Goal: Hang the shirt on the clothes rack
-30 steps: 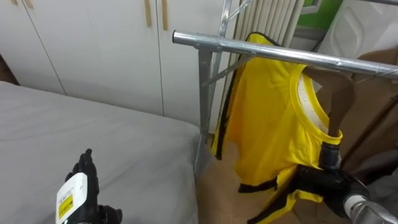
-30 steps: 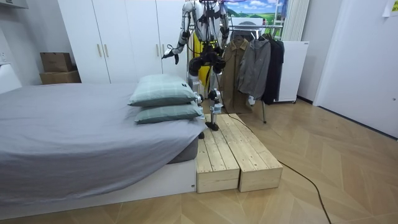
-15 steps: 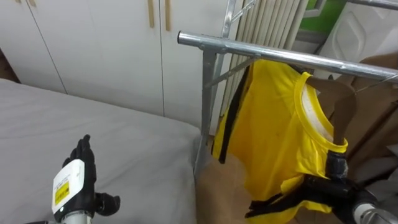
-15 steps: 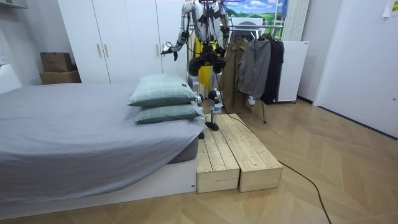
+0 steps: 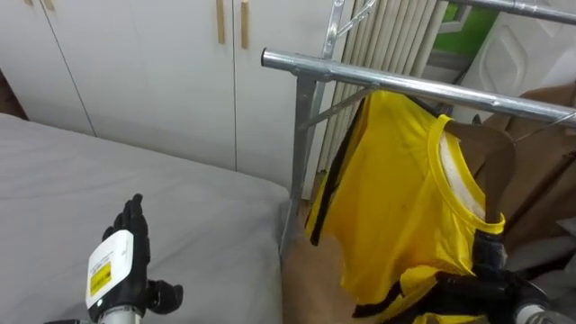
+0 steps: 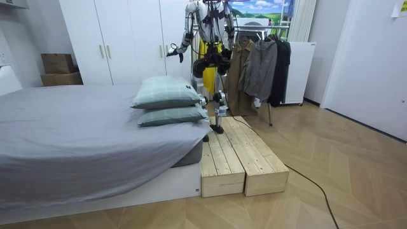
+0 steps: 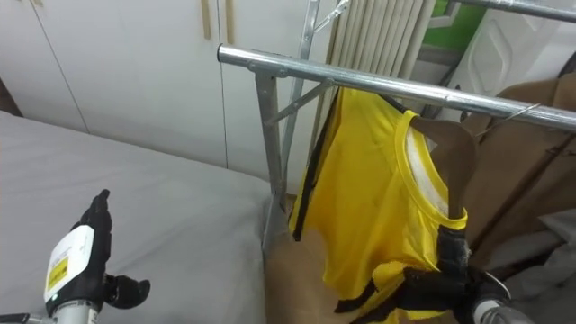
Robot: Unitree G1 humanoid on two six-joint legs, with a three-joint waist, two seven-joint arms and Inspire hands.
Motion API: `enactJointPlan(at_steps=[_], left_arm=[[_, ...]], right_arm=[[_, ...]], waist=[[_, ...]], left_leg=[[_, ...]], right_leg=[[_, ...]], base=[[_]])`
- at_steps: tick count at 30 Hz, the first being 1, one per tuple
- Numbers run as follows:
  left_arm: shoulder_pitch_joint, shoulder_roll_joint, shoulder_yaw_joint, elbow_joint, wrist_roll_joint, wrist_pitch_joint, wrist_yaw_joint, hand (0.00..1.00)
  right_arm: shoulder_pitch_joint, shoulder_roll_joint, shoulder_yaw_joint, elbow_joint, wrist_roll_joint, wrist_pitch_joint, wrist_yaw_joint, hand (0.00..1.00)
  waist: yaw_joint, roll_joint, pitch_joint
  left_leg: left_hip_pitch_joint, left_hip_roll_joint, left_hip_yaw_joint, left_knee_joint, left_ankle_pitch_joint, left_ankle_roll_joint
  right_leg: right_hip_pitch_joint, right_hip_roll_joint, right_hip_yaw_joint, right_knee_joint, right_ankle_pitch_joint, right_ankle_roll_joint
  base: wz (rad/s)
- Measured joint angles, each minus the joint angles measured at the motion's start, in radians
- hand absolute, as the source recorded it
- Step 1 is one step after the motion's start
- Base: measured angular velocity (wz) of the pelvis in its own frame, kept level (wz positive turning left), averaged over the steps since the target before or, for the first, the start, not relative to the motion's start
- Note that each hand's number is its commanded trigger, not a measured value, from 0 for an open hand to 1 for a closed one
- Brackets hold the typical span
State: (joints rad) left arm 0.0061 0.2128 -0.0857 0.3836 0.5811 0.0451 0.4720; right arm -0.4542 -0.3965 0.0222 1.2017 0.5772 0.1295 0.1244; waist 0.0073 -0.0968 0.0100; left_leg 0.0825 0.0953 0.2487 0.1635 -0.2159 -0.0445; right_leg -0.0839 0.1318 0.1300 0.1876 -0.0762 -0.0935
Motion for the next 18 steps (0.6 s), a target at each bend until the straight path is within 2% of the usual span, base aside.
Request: enactJointPlan(at_steps=[7,13,18], left_arm=[[0.000,0.000,-0.016,0.003,-0.002,0.000,0.000,0.00],[-0.002,0.010,-0.016,-0.001,-0.022,-0.008,0.000,0.00],[-0.004,0.015,-0.016,-0.012,-0.021,-0.023,0.005,0.00]], right_arm=[[0.000,0.000,0.005,-0.001,-0.071,-0.006,-0.002,0.00],[-0.024,-0.002,0.000,-0.003,-0.222,-0.010,-0.026,0.00],[-0.037,-0.012,-0.003,-0.051,-0.415,-0.011,-0.108,0.00]], waist=[[-0.001,-0.009,-0.0001],[-0.006,-0.009,-0.0004],[-0.006,-0.008,-0.0008]], left_leg=[[0.000,0.000,-0.001,-0.001,0.000,0.000],[0.001,0.000,-0.002,0.000,0.000,0.000],[0.000,0.000,0.000,0.001,0.000,0.000]], right_leg=[[0.000,0.001,0.001,-0.001,0.000,0.000],[-0.001,0.000,0.001,0.000,0.000,0.000],[-0.001,0.000,-0.001,0.001,0.000,0.000]], base=[[0.00],[0.00],[0.00]])
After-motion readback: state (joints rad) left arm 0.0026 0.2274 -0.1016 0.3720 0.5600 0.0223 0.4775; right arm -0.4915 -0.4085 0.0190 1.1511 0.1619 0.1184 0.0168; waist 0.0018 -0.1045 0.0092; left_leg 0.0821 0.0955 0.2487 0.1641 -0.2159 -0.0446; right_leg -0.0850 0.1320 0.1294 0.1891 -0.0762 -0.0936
